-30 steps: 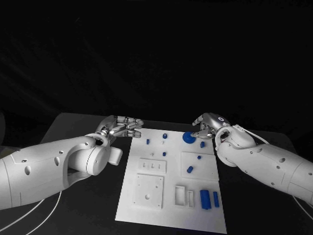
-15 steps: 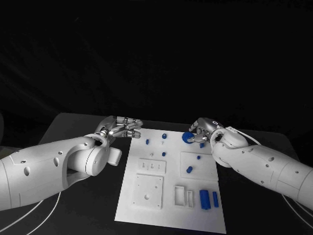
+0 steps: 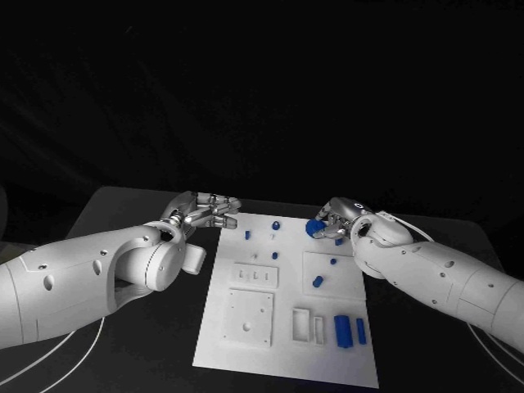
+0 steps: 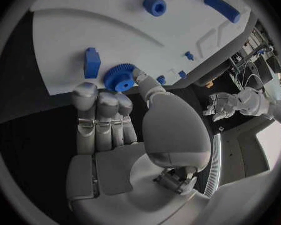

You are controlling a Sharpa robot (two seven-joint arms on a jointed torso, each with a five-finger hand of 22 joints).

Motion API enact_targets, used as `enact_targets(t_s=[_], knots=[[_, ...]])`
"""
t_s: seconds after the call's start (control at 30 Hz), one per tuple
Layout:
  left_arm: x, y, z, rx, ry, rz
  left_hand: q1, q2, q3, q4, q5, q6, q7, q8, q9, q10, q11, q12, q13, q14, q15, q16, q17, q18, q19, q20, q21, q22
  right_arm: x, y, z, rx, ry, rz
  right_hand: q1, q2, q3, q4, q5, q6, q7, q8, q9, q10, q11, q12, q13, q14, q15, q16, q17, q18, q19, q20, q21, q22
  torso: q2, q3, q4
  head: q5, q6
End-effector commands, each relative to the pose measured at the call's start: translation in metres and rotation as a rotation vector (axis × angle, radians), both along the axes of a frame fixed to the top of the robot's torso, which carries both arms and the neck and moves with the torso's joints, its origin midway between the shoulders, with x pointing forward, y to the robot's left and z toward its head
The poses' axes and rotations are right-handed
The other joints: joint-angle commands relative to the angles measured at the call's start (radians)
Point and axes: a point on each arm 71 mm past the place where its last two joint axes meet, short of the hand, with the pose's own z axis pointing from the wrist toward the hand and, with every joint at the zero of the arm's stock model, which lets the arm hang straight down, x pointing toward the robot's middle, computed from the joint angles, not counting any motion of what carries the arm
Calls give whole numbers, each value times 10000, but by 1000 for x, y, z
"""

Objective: Assemble the parts on the task board

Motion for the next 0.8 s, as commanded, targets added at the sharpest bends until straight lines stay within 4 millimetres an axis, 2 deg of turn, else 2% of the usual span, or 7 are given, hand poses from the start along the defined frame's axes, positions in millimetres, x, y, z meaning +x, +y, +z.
enact_targets(t_s=[0.03, 0.2, 0.4, 0.5, 0.67, 0.8], knots=[[0, -3, 1, -64, -87, -228, -3, -39, 41, 4, 26, 11, 18, -40, 10, -12, -9, 18, 8, -48, 25, 14, -12, -33, -58, 4, 32, 9, -1, 1, -4, -118, 316, 157, -14, 112, 88, 0, 94, 59, 22, -10, 7, 41, 0, 72, 15, 60, 6, 3, 36, -5, 463, 75, 59, 52, -3, 3, -2, 6, -22], [0, -3, 1, -54, -66, -225, -13, -43, 51, 13, 25, 11, 24, -38, 11, -27, -2, 18, 8, -52, 27, 14, -11, -31, -65, 7, 42, 13, -1, -2, -6, -197, 457, 115, -30, 123, 342, -149, 408, 133, 15, -13, 5, 35, -17, 74, 12, 63, -12, 10, 111, -15, 474, 60, 72, 142, 1, 10, -21, 10, 18], [1, -4, 1, -56, -44, -263, -13, -43, 51, 13, 25, 11, 24, -38, 11, -27, -2, 18, 8, -52, 27, 14, -11, -31, -65, 7, 42, 13, -1, -1, -9, -285, 582, 130, -141, 188, 798, -366, 462, 344, -24, -14, 6, 55, -52, 124, 43, 82, -25, 7, 199, -37, 489, 46, 50, 282, 6, 4, 0, 3, 10], [1, -4, 0, -54, -31, -275, -13, -43, 51, 13, 25, 11, 24, -38, 11, -27, -2, 18, 8, -52, 27, 14, -11, -31, -65, 7, 42, 13, -1, 0, -10, -367, 625, 162, -113, 266, 1001, -443, 491, 601, -81, 1, 27, 49, -86, 139, 59, 85, -43, 10, 218, -54, 493, 33, 58, 316, 7, 11, 18, 11, 1], [1, -4, 0, -41, -6, -268, 29, -37, 82, -11, 35, 16, 24, -37, 12, -31, -5, 18, 8, -58, 26, 11, -12, -27, -74, 5, 47, 16, -2, 1, -11, -518, 604, 189, -46, 410, 1496, -661, 569, 1242, -231, -1, 103, 50, -167, 150, 80, 91, -97, 24, 257, -108, 494, -19, 91, 377, -5, 6, 6, 29, -23], [1, -3, 0, -30, 16, -262, 29, -37, 82, -11, 35, 16, 24, -37, 12, -31, -5, 18, 8, -58, 26, 11, -12, -27, -74, 5, 47, 16, -2, 1, -11, -564, 504, 192, 13, 627, 1719, -820, 478, 1671, -320, 3, 177, 83, -209, 195, 113, 91, -121, 20, 275, -153, 490, -46, 145, 439, -6, 0, -3, 45, -27]])
